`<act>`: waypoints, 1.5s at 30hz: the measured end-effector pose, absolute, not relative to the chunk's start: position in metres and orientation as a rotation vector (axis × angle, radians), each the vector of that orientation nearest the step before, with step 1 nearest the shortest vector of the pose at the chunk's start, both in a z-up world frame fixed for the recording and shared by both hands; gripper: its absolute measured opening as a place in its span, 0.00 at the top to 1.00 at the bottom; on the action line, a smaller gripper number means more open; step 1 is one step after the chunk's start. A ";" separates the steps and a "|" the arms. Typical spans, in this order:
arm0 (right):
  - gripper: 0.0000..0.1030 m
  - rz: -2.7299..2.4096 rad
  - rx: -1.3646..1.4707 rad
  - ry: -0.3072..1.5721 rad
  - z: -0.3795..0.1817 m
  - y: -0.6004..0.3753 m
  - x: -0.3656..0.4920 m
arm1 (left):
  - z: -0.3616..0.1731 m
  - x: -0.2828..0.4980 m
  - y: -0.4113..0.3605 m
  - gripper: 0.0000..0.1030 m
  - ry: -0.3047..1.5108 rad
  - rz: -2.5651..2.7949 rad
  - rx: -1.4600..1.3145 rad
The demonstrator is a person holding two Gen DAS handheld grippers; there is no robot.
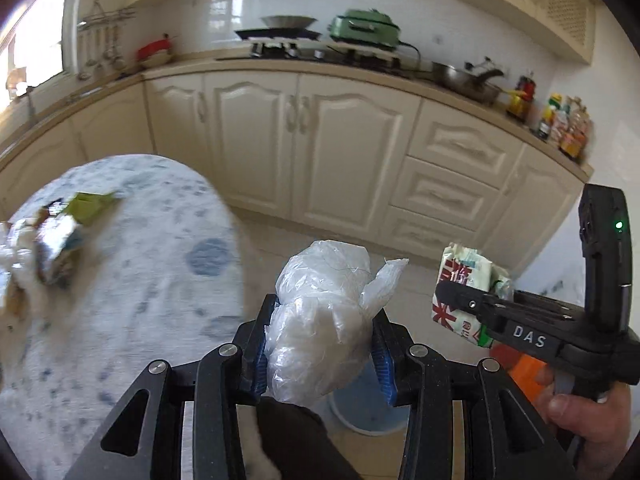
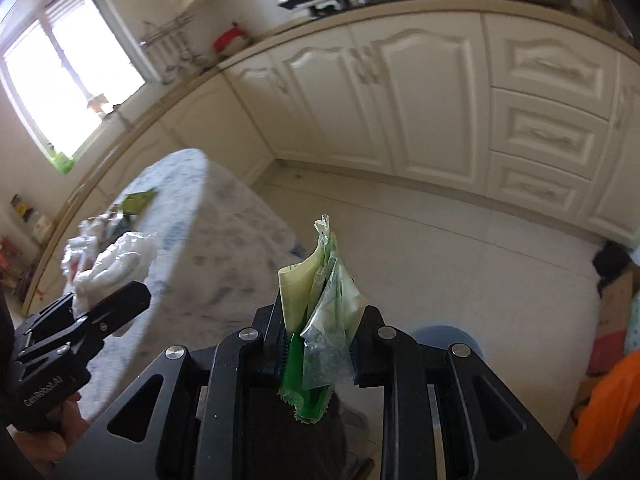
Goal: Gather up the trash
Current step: 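Carry both items to the blue bin and open the left tool over it, then open the right tool to drop the green packet into the bin, then move both open tools back to the table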
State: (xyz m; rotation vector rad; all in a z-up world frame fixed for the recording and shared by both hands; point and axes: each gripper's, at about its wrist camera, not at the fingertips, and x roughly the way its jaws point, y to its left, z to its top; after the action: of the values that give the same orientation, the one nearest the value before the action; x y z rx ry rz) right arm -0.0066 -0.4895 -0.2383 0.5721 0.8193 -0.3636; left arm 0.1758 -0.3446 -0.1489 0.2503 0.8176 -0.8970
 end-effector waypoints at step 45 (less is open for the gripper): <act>0.00 -0.497 0.629 0.766 -0.207 -0.499 -0.011 | -0.119 0.137 -0.280 0.01 0.694 -0.748 0.279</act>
State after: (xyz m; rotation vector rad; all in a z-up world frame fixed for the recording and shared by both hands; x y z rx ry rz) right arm -0.0107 -0.4994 -0.2067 0.6294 0.7657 -0.4973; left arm 0.1370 -0.2800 -0.1186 0.2789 0.6935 -0.7484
